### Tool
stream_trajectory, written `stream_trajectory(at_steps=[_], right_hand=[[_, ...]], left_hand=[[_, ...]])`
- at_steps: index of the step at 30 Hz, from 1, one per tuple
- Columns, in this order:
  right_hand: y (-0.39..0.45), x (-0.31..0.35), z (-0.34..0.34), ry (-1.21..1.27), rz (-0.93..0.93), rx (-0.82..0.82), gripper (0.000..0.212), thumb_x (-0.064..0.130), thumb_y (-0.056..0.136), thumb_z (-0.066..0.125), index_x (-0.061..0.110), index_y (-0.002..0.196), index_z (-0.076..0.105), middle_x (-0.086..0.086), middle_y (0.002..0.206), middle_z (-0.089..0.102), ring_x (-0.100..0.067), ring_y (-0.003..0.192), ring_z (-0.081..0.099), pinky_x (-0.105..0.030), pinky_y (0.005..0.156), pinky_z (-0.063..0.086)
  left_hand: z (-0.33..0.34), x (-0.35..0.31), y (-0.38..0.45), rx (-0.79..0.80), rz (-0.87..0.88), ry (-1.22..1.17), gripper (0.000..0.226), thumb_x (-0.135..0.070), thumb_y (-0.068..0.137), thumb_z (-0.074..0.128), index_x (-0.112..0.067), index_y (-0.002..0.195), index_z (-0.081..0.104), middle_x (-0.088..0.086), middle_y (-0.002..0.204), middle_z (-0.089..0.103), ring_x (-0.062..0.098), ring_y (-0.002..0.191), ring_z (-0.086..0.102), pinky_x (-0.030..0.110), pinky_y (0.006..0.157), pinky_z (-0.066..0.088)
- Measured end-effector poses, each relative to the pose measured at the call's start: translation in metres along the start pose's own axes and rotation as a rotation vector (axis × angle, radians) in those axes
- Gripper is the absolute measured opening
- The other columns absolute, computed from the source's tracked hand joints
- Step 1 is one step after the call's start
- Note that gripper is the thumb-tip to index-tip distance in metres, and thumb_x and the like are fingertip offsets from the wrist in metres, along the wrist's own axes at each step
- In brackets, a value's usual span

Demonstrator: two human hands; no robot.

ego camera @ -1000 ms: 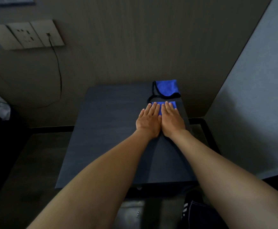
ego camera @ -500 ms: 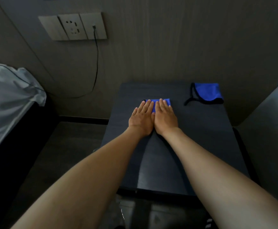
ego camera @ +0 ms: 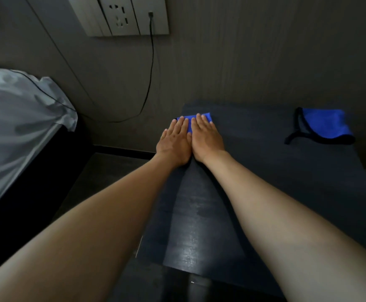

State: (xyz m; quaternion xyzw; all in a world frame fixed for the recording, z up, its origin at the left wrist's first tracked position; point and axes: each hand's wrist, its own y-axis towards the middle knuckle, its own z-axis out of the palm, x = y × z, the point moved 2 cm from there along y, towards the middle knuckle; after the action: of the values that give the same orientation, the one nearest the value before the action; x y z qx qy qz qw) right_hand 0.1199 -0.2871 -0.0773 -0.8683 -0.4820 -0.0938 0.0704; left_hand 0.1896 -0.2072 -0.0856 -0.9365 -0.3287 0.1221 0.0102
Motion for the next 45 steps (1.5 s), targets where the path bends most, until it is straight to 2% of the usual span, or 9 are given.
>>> stream_trajectory(at_steps=[14, 20, 28, 32, 35, 37, 39, 41, 45], right_hand=[[0.048, -0.043, -0.014, 0.028, 0.061, -0.002, 0.056, 0.028, 0.108, 0.022, 0.005, 0.157, 0.008, -0.010, 0.166, 0.003, -0.021, 0.153, 0.001, -0.034, 0.124, 0.003], [0.031, -0.086, -0.024, 0.024, 0.113, -0.010, 0.056, 0.028, 0.108, 0.021, 0.004, 0.157, 0.008, -0.011, 0.166, 0.002, -0.021, 0.153, 0.001, -0.035, 0.124, 0.004], [-0.016, -0.138, -0.038, -0.043, 0.168, 0.012, 0.057, 0.025, 0.107, 0.024, 0.006, 0.157, 0.003, -0.010, 0.166, 0.000, -0.020, 0.153, 0.000, -0.034, 0.124, 0.003], [-0.028, -0.158, -0.052, -0.111, 0.157, 0.083, 0.056, 0.025, 0.106, 0.026, 0.006, 0.157, 0.011, -0.012, 0.165, 0.007, -0.023, 0.153, 0.007, -0.036, 0.124, 0.006], [-0.038, -0.176, -0.074, -0.168, 0.144, 0.050, 0.057, 0.026, 0.100, 0.041, 0.006, 0.152, 0.029, -0.013, 0.159, 0.028, -0.024, 0.148, 0.023, -0.037, 0.122, 0.011], [-0.046, -0.199, -0.088, -0.192, 0.218, -0.073, 0.055, 0.023, 0.097, 0.045, 0.003, 0.147, 0.035, -0.013, 0.153, 0.037, -0.026, 0.143, 0.030, -0.037, 0.119, 0.017], [-0.054, -0.226, -0.097, -0.215, 0.317, -0.146, 0.055, 0.019, 0.097, 0.041, 0.003, 0.149, 0.030, -0.014, 0.155, 0.032, -0.027, 0.146, 0.025, -0.040, 0.120, 0.015], [-0.062, -0.251, -0.100, -0.202, 0.430, -0.148, 0.059, 0.024, 0.098, 0.042, 0.006, 0.152, 0.025, -0.016, 0.158, 0.026, -0.028, 0.148, 0.020, -0.045, 0.120, 0.013], [-0.079, -0.289, -0.100, 0.097, 0.717, -0.160, 0.059, 0.035, 0.101, 0.043, 0.004, 0.149, 0.030, -0.019, 0.148, 0.042, -0.035, 0.136, 0.043, -0.045, 0.109, 0.033]], left_hand=[[-0.007, -0.026, 0.068, 0.017, 0.099, 0.130, 0.060, -0.035, 0.106, 0.019, -0.010, 0.157, 0.001, 0.006, 0.166, -0.003, 0.024, 0.152, -0.005, 0.042, 0.123, 0.004], [0.001, -0.073, 0.075, 0.051, 0.146, 0.204, 0.063, -0.036, 0.105, 0.021, -0.010, 0.157, -0.004, 0.006, 0.166, -0.007, 0.024, 0.152, -0.007, 0.041, 0.123, 0.001], [0.018, -0.137, 0.058, 0.089, 0.219, 0.233, 0.063, -0.040, 0.105, 0.019, -0.020, 0.157, -0.009, 0.007, 0.165, -0.010, 0.026, 0.152, -0.009, 0.042, 0.122, 0.002], [0.020, -0.164, 0.046, 0.122, 0.217, 0.226, 0.066, -0.040, 0.104, 0.024, -0.018, 0.157, -0.008, 0.008, 0.165, -0.012, 0.028, 0.152, -0.010, 0.043, 0.123, 0.002], [0.026, -0.187, 0.036, 0.132, 0.235, 0.182, 0.070, -0.042, 0.102, 0.029, -0.018, 0.157, -0.007, 0.009, 0.165, -0.012, 0.029, 0.151, -0.012, 0.044, 0.123, 0.002], [0.030, -0.203, 0.032, 0.111, 0.250, 0.146, 0.063, -0.040, 0.104, 0.021, -0.019, 0.158, -0.004, 0.008, 0.165, -0.010, 0.029, 0.152, -0.010, 0.043, 0.123, 0.001], [0.033, -0.215, 0.031, 0.086, 0.254, 0.135, 0.060, -0.038, 0.104, 0.018, -0.021, 0.158, -0.001, 0.008, 0.166, -0.007, 0.029, 0.152, -0.008, 0.043, 0.123, 0.002], [0.037, -0.223, 0.031, 0.066, 0.269, 0.140, 0.059, -0.039, 0.103, 0.018, -0.026, 0.158, -0.003, 0.008, 0.166, -0.006, 0.029, 0.152, -0.006, 0.043, 0.123, 0.003], [0.042, -0.233, 0.031, 0.058, 0.303, 0.155, 0.058, -0.039, 0.103, 0.016, -0.036, 0.156, -0.008, 0.009, 0.165, -0.006, 0.031, 0.152, -0.007, 0.045, 0.123, 0.004]])
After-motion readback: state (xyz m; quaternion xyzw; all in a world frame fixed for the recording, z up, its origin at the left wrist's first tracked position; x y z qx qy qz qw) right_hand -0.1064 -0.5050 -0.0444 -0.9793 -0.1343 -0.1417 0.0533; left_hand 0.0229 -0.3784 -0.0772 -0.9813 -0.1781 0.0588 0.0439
